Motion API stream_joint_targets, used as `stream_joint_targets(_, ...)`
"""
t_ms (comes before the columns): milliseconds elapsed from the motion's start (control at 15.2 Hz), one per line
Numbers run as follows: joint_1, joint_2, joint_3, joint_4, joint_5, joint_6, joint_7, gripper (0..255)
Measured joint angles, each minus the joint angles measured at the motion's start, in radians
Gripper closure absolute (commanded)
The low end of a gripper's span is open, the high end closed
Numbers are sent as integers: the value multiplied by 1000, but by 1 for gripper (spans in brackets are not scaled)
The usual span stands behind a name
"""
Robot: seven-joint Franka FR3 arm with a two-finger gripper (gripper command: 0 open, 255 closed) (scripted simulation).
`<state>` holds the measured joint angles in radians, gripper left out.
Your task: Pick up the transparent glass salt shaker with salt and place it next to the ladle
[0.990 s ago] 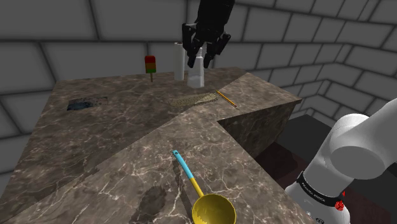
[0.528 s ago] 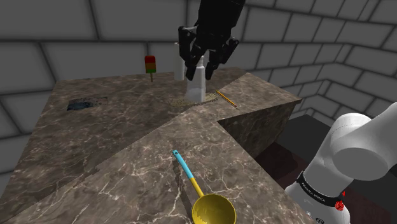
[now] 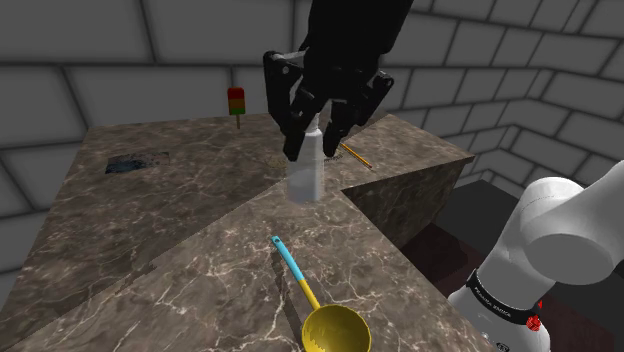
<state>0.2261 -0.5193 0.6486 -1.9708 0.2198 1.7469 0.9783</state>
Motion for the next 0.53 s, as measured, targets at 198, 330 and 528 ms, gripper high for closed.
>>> stream_joint_targets(198, 12, 0, 64, 20, 11, -7, 75, 255)
stream_joint_targets(330, 9, 21, 118, 67, 8, -26, 134, 255)
stream_joint_targets(528, -1, 52, 201, 114, 0, -30, 215, 255)
